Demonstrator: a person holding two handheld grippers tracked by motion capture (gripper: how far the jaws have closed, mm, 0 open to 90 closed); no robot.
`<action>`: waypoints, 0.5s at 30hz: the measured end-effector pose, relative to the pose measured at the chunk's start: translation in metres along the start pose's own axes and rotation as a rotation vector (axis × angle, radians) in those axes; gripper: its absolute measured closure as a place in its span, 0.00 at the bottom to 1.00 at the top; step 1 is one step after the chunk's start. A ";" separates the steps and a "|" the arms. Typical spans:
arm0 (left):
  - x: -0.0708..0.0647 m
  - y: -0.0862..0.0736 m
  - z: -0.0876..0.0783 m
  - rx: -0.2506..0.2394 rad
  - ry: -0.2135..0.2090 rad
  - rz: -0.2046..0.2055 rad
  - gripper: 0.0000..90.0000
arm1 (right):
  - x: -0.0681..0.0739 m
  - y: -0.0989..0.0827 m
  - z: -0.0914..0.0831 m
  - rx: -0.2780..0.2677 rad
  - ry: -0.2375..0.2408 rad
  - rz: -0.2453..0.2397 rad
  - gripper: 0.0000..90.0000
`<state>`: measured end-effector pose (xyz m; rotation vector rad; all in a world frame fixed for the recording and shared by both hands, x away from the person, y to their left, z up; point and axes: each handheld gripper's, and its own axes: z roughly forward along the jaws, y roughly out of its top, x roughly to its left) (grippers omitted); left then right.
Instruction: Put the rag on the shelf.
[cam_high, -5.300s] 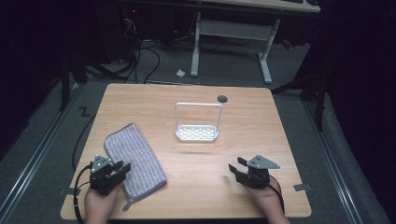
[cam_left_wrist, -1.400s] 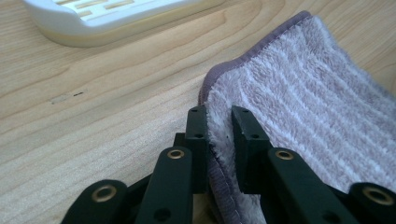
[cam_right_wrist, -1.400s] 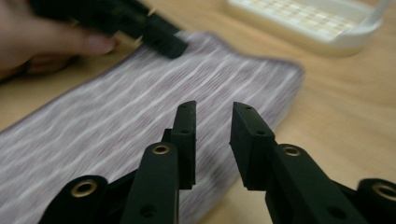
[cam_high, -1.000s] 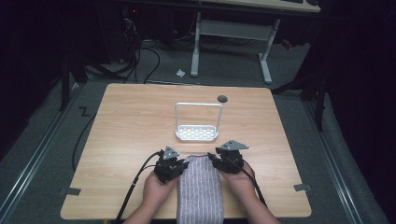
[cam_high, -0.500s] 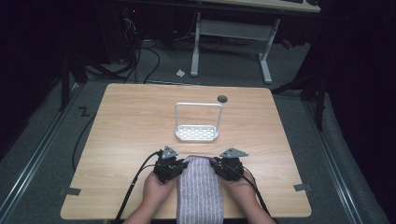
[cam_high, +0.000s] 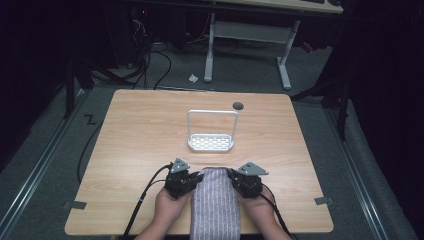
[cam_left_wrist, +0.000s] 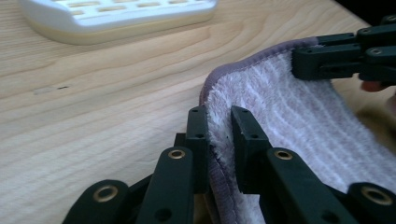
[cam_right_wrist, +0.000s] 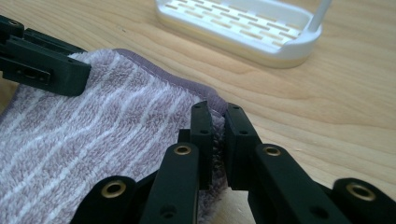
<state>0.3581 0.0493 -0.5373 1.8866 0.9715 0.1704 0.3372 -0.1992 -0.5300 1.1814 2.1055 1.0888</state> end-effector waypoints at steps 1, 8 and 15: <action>-0.002 -0.001 -0.002 -0.012 -0.002 0.003 0.87 | 0.000 -0.001 -0.003 -0.014 -0.004 0.001 0.93; -0.017 0.000 -0.018 -0.137 0.032 0.076 0.87 | 0.008 -0.001 -0.022 -0.118 -0.010 -0.016 0.93; -0.029 0.002 -0.029 -0.214 0.062 0.120 0.87 | 0.018 0.004 -0.035 -0.198 -0.016 -0.042 0.93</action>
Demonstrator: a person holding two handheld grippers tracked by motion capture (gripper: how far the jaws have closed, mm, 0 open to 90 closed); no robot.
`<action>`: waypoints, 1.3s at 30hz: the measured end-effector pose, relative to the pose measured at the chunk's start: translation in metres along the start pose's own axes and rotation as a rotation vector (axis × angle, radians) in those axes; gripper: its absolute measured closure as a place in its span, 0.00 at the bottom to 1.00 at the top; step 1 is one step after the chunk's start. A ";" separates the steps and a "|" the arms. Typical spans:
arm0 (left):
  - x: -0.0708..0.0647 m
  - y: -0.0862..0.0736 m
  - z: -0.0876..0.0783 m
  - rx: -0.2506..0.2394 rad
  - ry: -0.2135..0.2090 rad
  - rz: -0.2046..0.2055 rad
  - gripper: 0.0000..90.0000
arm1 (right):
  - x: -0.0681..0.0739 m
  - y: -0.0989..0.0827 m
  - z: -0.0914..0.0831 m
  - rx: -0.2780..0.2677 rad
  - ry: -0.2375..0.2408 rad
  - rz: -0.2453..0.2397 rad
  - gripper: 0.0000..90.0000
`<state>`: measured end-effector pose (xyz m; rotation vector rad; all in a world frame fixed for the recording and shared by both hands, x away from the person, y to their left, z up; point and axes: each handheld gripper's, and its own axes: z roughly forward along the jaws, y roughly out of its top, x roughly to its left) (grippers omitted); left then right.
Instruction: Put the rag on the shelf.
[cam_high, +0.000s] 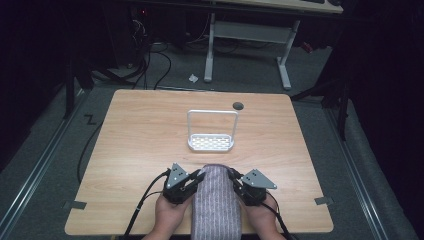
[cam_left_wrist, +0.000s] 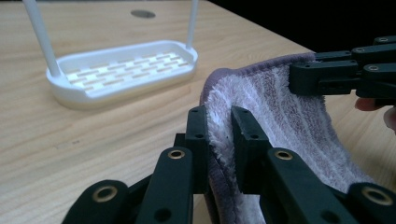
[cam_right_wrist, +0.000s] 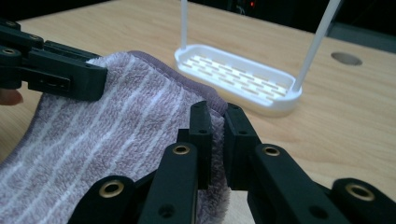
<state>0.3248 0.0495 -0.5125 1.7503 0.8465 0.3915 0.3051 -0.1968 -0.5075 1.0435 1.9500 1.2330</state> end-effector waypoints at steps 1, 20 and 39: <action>-0.002 0.002 -0.002 -0.010 0.005 0.001 0.87 | 0.001 0.002 -0.002 -0.014 0.000 -0.002 0.93; -0.017 0.060 -0.029 -0.197 0.018 0.068 0.87 | -0.001 0.060 -0.037 -0.258 -0.044 -0.048 0.93; -0.014 0.148 -0.026 -0.312 0.057 0.169 0.88 | -0.023 0.143 -0.048 -0.414 -0.075 -0.054 0.93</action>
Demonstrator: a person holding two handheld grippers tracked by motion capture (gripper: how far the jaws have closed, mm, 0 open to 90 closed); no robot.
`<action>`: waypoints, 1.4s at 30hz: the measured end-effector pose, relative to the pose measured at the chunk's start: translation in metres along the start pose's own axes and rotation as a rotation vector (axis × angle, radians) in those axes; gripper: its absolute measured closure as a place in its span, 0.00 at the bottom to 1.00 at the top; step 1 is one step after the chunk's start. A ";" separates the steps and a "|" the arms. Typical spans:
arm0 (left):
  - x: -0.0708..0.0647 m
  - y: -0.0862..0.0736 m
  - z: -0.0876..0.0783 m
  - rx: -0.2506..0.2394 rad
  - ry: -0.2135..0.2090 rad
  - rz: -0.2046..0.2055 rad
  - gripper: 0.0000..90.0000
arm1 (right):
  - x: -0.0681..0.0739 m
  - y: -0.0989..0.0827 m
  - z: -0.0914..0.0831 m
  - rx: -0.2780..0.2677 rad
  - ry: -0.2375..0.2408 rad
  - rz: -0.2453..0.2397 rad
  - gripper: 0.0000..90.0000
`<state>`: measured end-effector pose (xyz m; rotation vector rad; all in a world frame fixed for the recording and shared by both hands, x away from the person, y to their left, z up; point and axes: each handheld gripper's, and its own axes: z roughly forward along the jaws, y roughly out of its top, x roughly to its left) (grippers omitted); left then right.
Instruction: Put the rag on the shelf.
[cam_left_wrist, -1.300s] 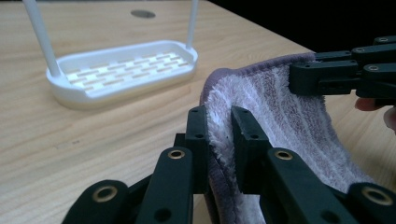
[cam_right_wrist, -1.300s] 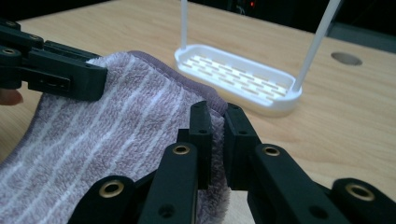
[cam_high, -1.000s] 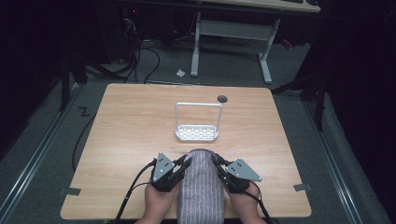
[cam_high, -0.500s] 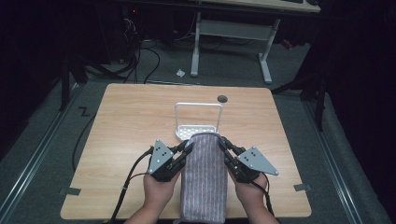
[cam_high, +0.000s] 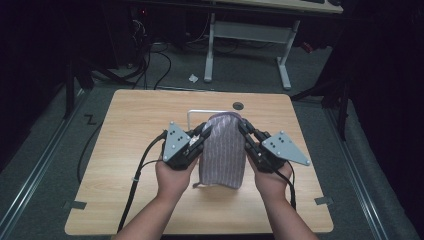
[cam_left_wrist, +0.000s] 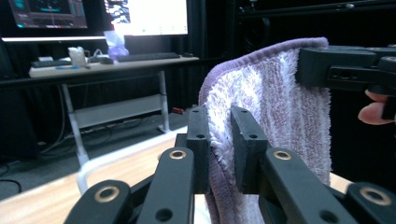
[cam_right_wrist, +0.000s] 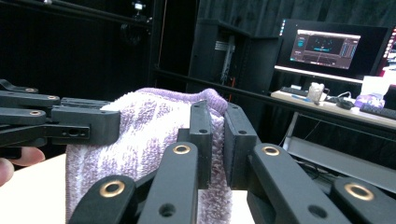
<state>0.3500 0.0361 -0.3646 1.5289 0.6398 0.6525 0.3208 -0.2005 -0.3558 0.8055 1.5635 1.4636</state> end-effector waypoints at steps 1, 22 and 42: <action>0.003 0.004 0.003 -0.007 0.002 -0.004 0.88 | -0.002 0.003 0.003 -0.005 -0.002 -0.001 0.94; 0.049 0.037 0.041 -0.047 0.060 0.022 0.88 | -0.034 0.031 0.057 0.015 -0.063 0.009 0.93; 0.108 0.035 0.098 0.015 0.078 -0.065 0.87 | -0.069 0.023 0.144 0.119 -0.084 0.029 0.93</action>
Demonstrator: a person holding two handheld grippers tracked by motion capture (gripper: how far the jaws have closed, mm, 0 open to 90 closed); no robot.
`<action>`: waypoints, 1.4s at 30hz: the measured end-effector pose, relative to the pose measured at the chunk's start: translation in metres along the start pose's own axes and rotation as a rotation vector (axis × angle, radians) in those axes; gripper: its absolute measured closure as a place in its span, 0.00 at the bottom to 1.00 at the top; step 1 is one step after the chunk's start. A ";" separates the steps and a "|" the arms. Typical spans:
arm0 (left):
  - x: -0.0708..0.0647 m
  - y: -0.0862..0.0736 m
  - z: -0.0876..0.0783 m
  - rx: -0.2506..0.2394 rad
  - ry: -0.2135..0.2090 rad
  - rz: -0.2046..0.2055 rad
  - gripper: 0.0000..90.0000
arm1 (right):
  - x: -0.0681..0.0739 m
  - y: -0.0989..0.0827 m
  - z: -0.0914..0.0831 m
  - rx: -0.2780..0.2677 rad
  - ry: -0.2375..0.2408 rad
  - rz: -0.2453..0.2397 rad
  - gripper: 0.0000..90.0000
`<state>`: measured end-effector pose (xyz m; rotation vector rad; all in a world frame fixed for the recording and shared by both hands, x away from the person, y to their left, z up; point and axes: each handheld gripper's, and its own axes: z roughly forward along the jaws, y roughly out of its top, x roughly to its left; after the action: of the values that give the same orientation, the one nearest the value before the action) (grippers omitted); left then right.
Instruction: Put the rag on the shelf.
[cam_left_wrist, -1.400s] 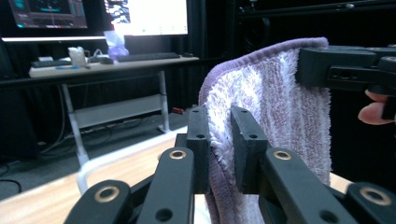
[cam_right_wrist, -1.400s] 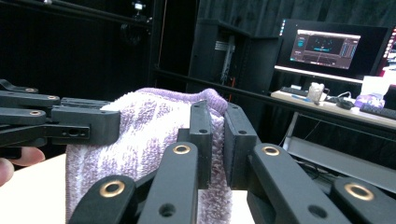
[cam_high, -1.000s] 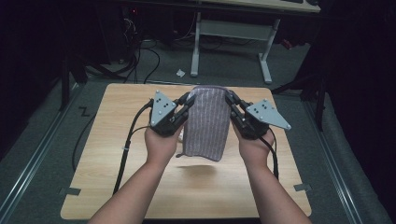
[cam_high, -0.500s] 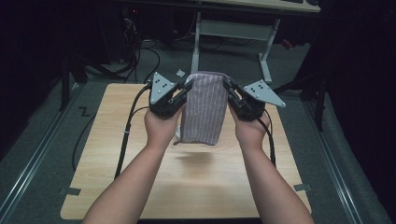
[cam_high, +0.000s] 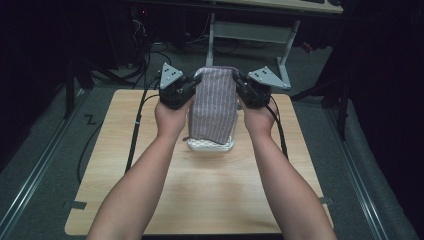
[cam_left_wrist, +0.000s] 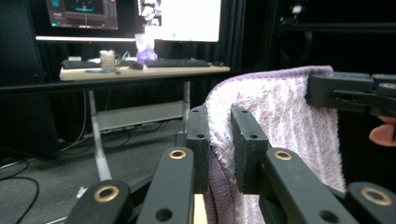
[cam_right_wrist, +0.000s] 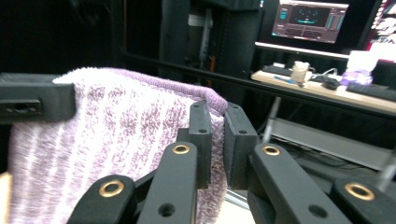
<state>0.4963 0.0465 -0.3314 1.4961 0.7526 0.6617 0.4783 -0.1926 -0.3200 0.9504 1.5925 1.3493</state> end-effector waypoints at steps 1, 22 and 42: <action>0.001 0.000 0.003 0.009 -0.002 -0.001 0.87 | -0.001 0.000 0.004 0.007 -0.006 -0.007 0.93; 0.036 -0.037 0.048 0.327 0.046 -0.064 0.85 | -0.005 -0.033 0.059 0.247 0.001 -0.046 0.91; 0.042 -0.039 0.040 0.314 0.035 -0.157 0.64 | -0.006 -0.032 0.053 0.239 0.036 -0.029 0.77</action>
<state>0.5512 0.0555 -0.3744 1.6912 1.0253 0.4666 0.5286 -0.1834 -0.3551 1.0449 1.8178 1.1803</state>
